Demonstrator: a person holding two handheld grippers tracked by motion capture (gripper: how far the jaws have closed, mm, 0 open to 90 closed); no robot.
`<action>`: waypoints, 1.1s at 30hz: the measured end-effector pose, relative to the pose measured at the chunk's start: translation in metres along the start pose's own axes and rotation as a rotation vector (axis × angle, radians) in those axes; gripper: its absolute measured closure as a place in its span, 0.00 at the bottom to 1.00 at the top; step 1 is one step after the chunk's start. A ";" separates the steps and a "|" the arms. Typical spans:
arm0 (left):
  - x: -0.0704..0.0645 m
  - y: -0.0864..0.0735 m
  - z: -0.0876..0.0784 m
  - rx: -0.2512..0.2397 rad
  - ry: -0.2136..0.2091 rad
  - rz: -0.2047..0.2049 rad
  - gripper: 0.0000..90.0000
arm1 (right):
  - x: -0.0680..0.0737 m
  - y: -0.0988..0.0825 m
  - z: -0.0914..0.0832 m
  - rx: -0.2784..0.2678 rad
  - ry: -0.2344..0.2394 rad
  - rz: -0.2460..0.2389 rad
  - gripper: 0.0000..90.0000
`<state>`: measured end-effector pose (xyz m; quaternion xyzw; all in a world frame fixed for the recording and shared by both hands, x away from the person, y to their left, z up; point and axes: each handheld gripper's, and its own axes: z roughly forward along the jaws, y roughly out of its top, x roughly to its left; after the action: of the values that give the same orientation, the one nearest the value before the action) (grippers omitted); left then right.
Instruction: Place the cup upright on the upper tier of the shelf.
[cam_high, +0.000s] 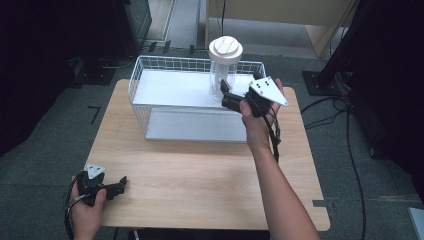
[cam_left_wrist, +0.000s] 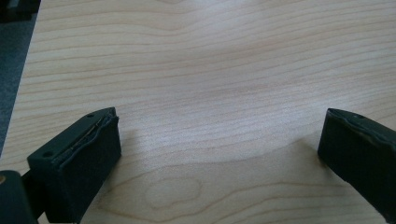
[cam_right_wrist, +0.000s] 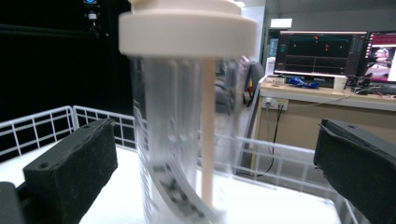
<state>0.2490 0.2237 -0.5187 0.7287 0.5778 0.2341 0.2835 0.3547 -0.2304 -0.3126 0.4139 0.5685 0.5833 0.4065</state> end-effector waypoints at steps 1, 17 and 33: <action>0.000 0.000 0.000 -0.001 0.000 -0.002 0.00 | -0.005 -0.006 -0.006 0.000 0.001 0.005 0.00; -0.001 0.000 0.000 0.000 -0.002 -0.002 0.00 | -0.035 -0.048 -0.052 0.041 -0.036 0.001 0.00; -0.001 0.000 0.000 0.000 -0.002 -0.001 0.00 | -0.066 -0.090 -0.095 0.096 -0.094 0.029 0.00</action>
<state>0.2494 0.2229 -0.5188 0.7285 0.5779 0.2332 0.2844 0.2864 -0.3218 -0.4055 0.4682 0.5700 0.5411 0.4039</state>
